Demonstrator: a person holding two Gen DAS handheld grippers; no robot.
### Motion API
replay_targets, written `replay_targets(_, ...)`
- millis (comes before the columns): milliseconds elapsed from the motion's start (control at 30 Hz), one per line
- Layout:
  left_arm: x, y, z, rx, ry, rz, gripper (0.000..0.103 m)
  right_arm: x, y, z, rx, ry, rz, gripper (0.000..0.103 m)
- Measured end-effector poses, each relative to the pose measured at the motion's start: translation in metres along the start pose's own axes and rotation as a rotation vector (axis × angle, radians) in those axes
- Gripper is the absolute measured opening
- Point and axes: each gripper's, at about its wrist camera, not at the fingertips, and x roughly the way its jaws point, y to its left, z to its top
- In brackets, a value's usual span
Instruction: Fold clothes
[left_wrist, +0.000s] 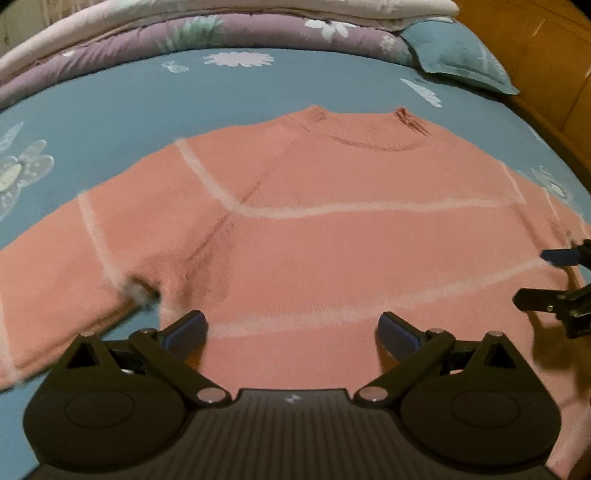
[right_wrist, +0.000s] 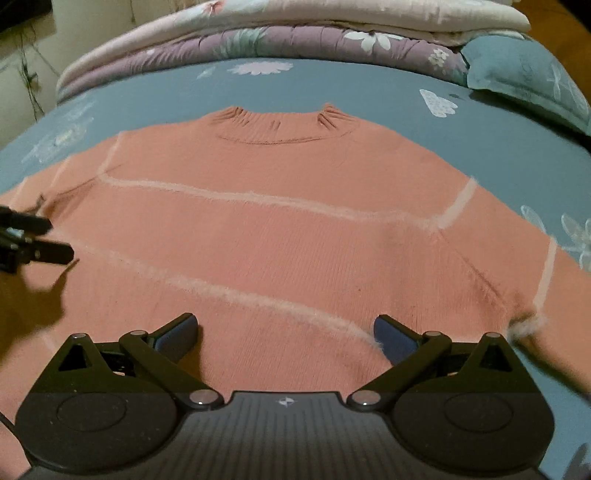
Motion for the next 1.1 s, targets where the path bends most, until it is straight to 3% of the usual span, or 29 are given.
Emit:
replay_targets(100,-0.005,-0.002,-0.001,0.025,-0.02,-0.008,0.1,-0.011,0.0,0.002,0.012,-0.046,0.008,0.103)
replay_targets(267,-0.002,-0.003,-0.016,0.033,0.021,0.031,0.1,-0.006,0.002,-0.012,-0.01,0.02,-0.026,0.103)
replay_targets(400,-0.024,-0.009,-0.024,0.042,0.016,-0.033,0.1,-0.026,0.016,-0.013,-0.045,0.008,0.022,0.103)
replay_targets(467,-0.023,-0.013,-0.033,0.023,0.043,-0.061,0.1,-0.022,0.02,-0.021,-0.05,0.05,0.038,0.103)
replay_targets(600,-0.027,-0.027,-0.049,0.078,0.062,0.014,0.1,-0.021,0.025,-0.033,-0.086,0.093,-0.006,0.103)
replay_targets(833,-0.058,-0.04,-0.071,0.107,0.081,0.038,0.1,-0.052,0.023,-0.061,-0.062,0.102,-0.041,0.103)
replay_targets(1000,-0.07,-0.056,-0.092,0.092,0.087,-0.051,0.101,-0.069,0.035,-0.08,-0.096,0.094,-0.005,0.103)
replay_targets(1100,-0.068,-0.064,-0.111,0.126,0.098,0.021,0.101,-0.07,0.038,-0.096,-0.097,0.125,-0.029,0.103)
